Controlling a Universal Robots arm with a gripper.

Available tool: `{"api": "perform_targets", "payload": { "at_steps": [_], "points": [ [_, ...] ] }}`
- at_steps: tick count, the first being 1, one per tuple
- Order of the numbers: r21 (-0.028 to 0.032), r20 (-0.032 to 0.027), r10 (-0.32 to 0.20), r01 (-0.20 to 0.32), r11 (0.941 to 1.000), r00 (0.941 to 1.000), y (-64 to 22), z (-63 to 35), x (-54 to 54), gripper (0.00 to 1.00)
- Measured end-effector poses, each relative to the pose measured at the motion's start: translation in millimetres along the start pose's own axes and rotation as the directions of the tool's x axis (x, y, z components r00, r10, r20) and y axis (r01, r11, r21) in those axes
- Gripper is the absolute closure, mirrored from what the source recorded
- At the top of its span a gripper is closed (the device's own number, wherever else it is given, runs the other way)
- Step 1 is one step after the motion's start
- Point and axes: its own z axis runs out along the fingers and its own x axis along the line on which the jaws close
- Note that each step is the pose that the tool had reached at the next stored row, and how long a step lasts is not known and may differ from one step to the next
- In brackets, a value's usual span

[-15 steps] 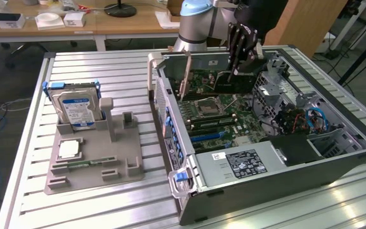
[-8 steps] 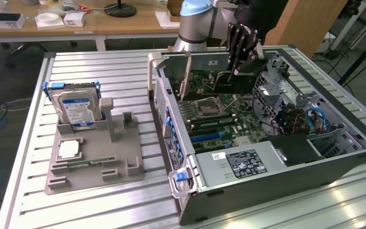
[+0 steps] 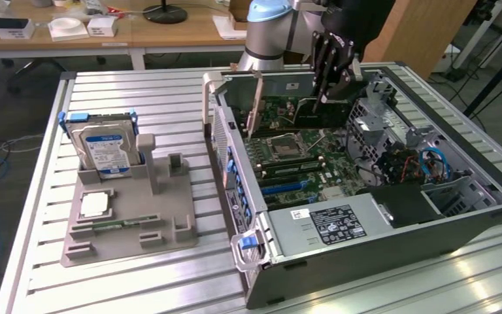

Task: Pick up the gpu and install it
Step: 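Insert the gpu into the slot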

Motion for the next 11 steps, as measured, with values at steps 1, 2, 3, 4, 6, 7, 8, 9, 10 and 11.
{"api": "perform_targets", "payload": {
  "at_steps": [1, 2, 3, 4, 6, 7, 8, 9, 10, 11],
  "points": [
    [0.0000, 0.0000, -0.002, 0.002, 1.0000, 1.0000, 0.0, 0.0, 0.0, 0.74],
    [0.0000, -0.0001, -0.003, 0.003, 1.0000, 1.0000, 0.0, 0.0, 0.0, 0.74],
    [0.0000, -0.0001, -0.005, 0.005, 1.0000, 1.0000, 0.0, 0.0, 0.0, 0.74],
    [-0.0001, -0.0002, -0.006, 0.006, 1.0000, 1.0000, 0.0, 0.0, 0.0, 0.74],
    [-0.0001, -0.0003, -0.009, 0.009, 1.0000, 1.0000, 0.0, 0.0, 0.0, 0.74],
    [-0.0001, -0.0004, -0.011, 0.011, 0.9999, 0.9999, 0.0, 0.0, 0.0, 0.74],
    [-0.0001, -0.0004, -0.012, 0.012, 0.9999, 0.9999, 0.0, 0.0, 0.0, 0.74],
    [-0.0002, -0.0005, -0.014, 0.014, 0.9999, 0.9999, 0.0, 0.0, 0.0, 0.74],
    [-0.0003, -0.0005, -0.015, 0.015, 0.9999, 0.9999, 0.0, 0.0, 0.0, 0.74],
    [-0.0002, -0.0005, -0.016, 0.016, 0.9999, 0.9999, 0.0, 0.0, 0.0, 0.74]
  ]
}}
